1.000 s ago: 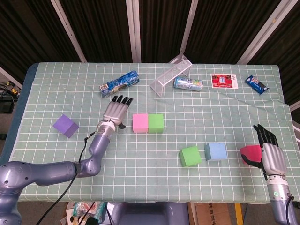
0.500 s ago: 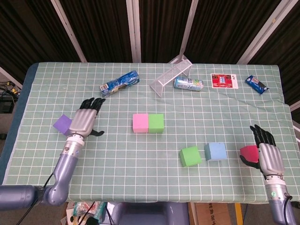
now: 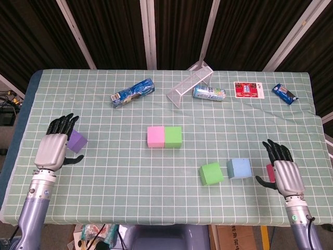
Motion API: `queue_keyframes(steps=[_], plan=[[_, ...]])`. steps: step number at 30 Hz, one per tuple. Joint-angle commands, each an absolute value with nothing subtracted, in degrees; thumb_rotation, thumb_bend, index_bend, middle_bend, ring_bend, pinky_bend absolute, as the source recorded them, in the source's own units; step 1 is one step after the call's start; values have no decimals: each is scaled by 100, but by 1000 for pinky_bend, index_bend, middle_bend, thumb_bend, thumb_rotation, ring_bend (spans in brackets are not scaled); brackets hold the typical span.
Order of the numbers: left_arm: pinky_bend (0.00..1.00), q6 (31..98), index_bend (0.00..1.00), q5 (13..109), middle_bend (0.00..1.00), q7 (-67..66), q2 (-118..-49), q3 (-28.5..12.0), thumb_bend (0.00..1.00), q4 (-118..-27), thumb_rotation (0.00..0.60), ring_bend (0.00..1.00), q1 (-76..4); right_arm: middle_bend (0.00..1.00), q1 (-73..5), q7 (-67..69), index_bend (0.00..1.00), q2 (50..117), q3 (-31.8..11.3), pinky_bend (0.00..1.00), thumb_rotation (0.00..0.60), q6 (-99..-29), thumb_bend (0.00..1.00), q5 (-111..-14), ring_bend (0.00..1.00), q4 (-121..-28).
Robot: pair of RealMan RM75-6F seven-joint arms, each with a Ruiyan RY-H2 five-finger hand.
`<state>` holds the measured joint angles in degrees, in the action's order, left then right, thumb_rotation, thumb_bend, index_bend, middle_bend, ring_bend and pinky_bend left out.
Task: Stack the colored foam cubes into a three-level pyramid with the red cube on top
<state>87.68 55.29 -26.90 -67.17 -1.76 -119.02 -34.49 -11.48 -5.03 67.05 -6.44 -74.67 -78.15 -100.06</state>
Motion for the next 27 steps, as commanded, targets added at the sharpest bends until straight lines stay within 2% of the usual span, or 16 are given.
queue_keyframes(steps=[1,13,19,27], plan=[[39,8824,0,5722,5,-2503,-6532,-191,105,-12088,600,7,-3285,0,-1291,-671,0,6520,-521,0,600,-7259,214,-8078,0,-10342],[39,8641,0,6035,5,-2467,-6313,-270,105,-12273,600,7,-3000,0,-1984,-1425,0,6121,-325,0,600,-6106,213,-8230,0,-11019],[40,8494,0,6002,5,-2437,-6282,-380,105,-12238,600,7,-2945,0,-2286,-1755,0,6207,-290,0,600,-5620,214,-7982,0,-11046],[39,8351,0,5909,6,-2393,-6250,-510,105,-12164,600,7,-2902,38,-2512,-1971,0,6620,-312,0,600,-5410,213,-7753,0,-10781]])
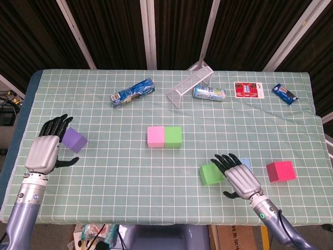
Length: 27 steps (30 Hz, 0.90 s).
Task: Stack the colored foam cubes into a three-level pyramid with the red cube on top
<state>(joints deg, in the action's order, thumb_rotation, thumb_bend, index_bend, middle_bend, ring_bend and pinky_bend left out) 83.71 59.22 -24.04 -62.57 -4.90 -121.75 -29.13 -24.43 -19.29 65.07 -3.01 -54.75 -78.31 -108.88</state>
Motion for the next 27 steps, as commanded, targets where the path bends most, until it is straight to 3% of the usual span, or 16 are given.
queue_keyframes(steps=[1,6,20,27], plan=[[39,8335,0,5897,6,-2382,-6247,-529,105,-12157,600,7,-2892,50,-2545,-1974,0,6686,-316,0,600,-5377,213,-7711,0,-10715],[39,8246,0,5878,7,-2354,-6256,-599,105,-12115,600,7,-2870,135,-2615,-1916,0,6899,-317,0,600,-5371,213,-7672,0,-10524],[40,8073,0,5832,8,-2305,-6296,-776,105,-11974,600,7,-2793,178,-2874,-1966,0,7291,-280,0,600,-5193,213,-7451,7,-10116],[39,8003,0,5808,8,-2302,-6299,-841,105,-11945,600,7,-2764,367,-2974,-2029,0,7473,-319,6,600,-5171,219,-7211,186,-9947]])
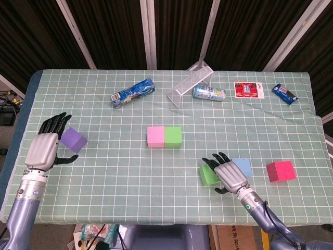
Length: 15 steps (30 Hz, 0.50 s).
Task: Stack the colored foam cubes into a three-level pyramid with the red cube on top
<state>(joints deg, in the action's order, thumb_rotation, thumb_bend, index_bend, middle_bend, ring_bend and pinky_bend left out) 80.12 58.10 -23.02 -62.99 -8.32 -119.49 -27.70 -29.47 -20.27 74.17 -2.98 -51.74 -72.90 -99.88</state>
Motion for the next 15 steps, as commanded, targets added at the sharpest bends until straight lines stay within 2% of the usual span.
queue_keyframes(steps=[1,5,15], plan=[[39,7994,0,5807,8,-2302,-6300,-848,105,-11943,600,7,-2760,388,-2981,-2019,0,7503,-329,13,600,-5184,224,-7182,206,-9936],[40,7957,0,5779,8,-2306,-6321,-874,105,-11909,600,7,-2750,457,-3018,-2033,0,7618,-362,40,600,-5226,238,-7095,275,-9867],[40,7902,0,5721,9,-2393,-6372,-927,105,-11851,600,7,-2739,458,-3311,-2054,0,7704,-644,57,600,-5134,239,-6752,276,-9818]])
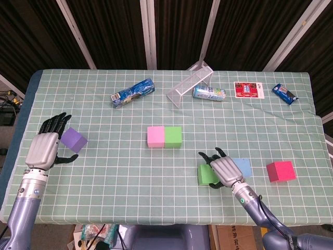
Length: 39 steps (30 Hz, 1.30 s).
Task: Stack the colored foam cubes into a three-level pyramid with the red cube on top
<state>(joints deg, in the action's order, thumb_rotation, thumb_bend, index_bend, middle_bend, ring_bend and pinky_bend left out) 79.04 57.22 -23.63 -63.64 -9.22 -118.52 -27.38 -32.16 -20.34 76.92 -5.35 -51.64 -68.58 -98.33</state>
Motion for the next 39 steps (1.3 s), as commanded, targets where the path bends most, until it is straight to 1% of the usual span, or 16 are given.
queue_keyframes(steps=[1,7,10,14,21,28,39], plan=[[40,7920,0,5741,9,-2436,-6383,-932,105,-11842,600,7,-2743,458,-3413,-2056,0,7719,-795,57,600,-5111,239,-6636,276,-9778],[40,7969,0,5759,10,-2539,-6433,-959,105,-11829,600,7,-2738,458,-3765,-2114,0,7732,-1170,57,600,-4922,239,-6026,276,-9622],[40,7971,0,5731,10,-2569,-6439,-984,105,-11833,600,7,-2735,458,-3983,-2161,0,7773,-1363,56,600,-4835,239,-5634,276,-9409],[40,7991,0,5703,10,-2603,-6433,-1022,105,-11851,600,7,-2729,458,-4216,-2205,0,7848,-1500,59,600,-4721,239,-5191,276,-9057],[40,7988,0,5642,10,-2656,-6440,-1066,105,-11838,600,7,-2725,458,-4458,-2166,0,7962,-1524,57,600,-4580,239,-4706,276,-8584],[39,7971,0,5547,11,-2729,-6476,-1111,105,-11801,600,7,-2745,458,-4713,-2173,0,8203,-1496,57,600,-4470,239,-4442,276,-8201],[40,7858,0,5391,11,-2704,-6490,-1164,105,-11730,600,7,-2770,458,-5096,-2264,0,8442,-1520,61,600,-4399,239,-4034,276,-7969]])
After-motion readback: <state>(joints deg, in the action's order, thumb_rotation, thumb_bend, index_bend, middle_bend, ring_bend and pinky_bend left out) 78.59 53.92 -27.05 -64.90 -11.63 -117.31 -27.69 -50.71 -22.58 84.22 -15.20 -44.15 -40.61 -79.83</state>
